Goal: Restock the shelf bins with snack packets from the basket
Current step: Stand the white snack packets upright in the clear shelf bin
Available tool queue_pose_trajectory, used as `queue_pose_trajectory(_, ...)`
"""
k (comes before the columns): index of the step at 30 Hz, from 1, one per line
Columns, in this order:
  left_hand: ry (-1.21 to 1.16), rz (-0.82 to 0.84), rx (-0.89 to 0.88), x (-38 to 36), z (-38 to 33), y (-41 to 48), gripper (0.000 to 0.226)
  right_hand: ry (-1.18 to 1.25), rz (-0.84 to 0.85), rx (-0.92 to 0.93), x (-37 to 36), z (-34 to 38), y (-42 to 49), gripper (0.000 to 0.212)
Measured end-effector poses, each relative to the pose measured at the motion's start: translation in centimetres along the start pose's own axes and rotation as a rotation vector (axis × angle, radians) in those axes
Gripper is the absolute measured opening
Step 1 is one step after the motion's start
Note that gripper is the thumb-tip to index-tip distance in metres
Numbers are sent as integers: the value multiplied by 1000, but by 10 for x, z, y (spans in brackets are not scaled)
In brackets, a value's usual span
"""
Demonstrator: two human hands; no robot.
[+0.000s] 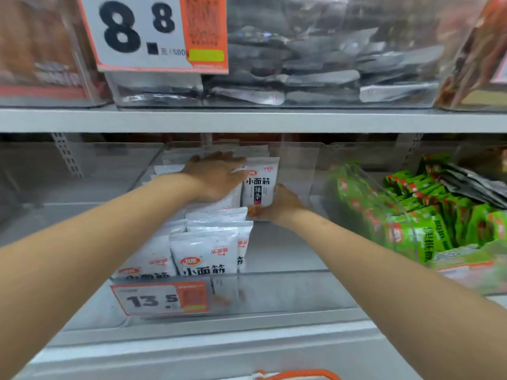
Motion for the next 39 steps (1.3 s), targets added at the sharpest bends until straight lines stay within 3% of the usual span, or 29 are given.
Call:
queue_pose_trajectory(2, -5, -7, -7, 0, 1, 1, 52, -9, 45, -13, -11, -5, 2, 58)
queue_pose_trajectory(7, -13, -13, -7, -1, 5, 1, 53, -95, -24, 6, -13, -1, 10, 56)
queue_pose_trajectory(13, -16, 1, -5, -2, 3, 0, 53, -99, 31, 14, -22, -2, 13, 57)
queue_pose_trajectory(21, 14, 20, 1, -2, 3, 0, 55, 68, -99, -26, 1, 12, -5, 30)
queue_pose_trajectory(29, 16, 19, 6, -3, 3, 0, 56, 21, -61, -91, -5, 15, -3, 45)
queue_pose_trajectory(39, 17, 22, 6, -4, 4, 2, 56, 40, -250, -105, 12, 25, -10, 60)
Point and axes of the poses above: each hand's wrist, its own y-axis towards the middle knuckle, its own x-axis out of the back of the hand, z = x × y, the point moved 7 cm from there along y, towards the middle knuckle, and after that the axes turned 13 degrees about -z, right-handed, at the moved point
